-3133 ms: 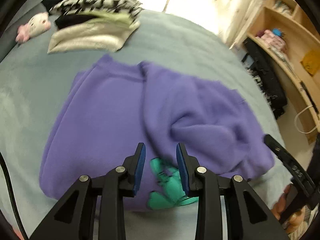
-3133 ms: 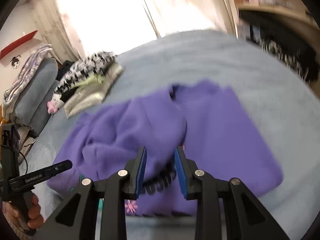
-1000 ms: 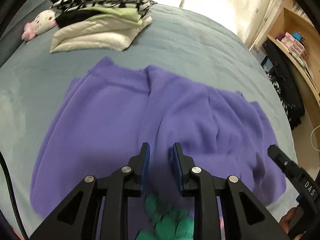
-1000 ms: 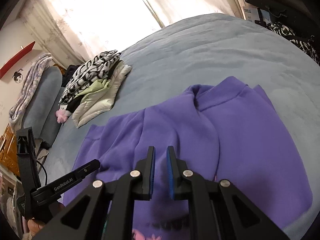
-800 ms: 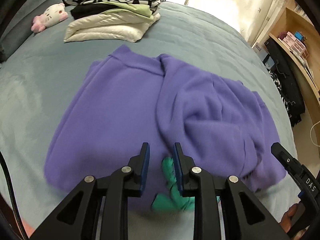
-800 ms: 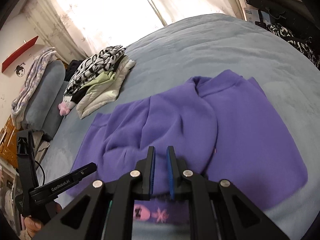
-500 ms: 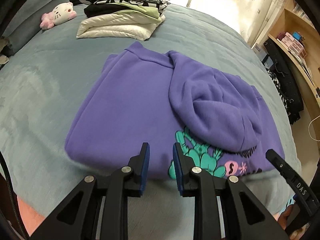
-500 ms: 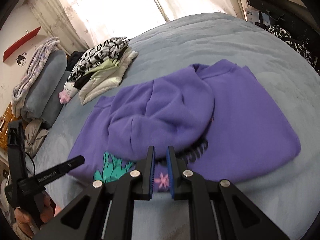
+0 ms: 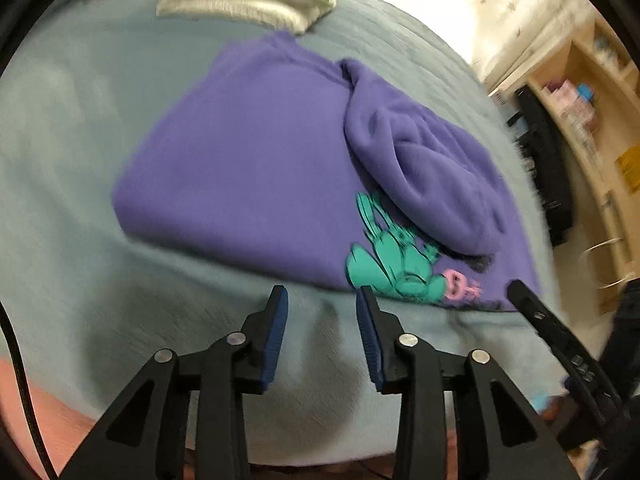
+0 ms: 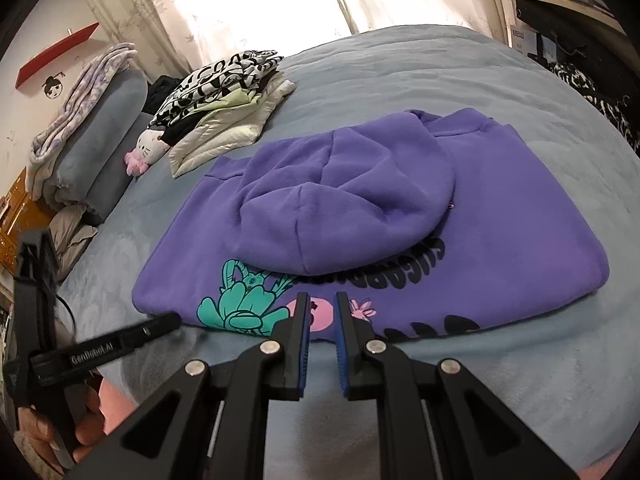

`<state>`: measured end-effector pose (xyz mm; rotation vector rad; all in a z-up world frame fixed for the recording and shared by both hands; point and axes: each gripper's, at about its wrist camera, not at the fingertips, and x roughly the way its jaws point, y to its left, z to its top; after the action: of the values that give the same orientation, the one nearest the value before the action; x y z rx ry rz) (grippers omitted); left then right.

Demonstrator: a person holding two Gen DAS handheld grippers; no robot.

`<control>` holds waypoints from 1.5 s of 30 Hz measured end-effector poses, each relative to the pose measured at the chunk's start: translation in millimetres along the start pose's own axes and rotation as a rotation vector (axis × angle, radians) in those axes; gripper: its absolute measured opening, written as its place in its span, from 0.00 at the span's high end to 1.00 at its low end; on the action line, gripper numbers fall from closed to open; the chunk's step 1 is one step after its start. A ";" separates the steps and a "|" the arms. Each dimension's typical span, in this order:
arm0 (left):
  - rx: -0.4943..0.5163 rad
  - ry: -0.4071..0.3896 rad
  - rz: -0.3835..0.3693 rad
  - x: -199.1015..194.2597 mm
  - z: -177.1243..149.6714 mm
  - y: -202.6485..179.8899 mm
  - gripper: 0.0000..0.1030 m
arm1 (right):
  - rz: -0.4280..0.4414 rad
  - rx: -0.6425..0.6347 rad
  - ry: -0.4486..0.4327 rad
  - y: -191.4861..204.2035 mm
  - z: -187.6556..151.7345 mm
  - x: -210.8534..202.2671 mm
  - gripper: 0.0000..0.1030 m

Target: Fold large clothes

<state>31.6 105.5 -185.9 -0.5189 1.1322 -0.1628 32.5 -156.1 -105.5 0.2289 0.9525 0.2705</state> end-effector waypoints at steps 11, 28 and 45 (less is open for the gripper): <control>-0.225 -0.066 -0.211 22.4 9.2 54.4 0.56 | 0.007 -0.050 0.005 14.2 4.1 10.9 0.89; -0.171 -0.273 -0.192 44.1 67.5 56.1 0.74 | -0.075 -0.132 -0.091 19.8 53.2 44.0 0.89; 0.389 -0.493 0.018 -12.8 63.3 -84.9 0.83 | -0.027 -0.049 -0.059 -7.7 39.2 93.5 0.90</control>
<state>94.0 56.3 -114.9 -0.1825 0.6010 -0.2193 117.3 -135.7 -157.7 0.1774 0.8889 0.2604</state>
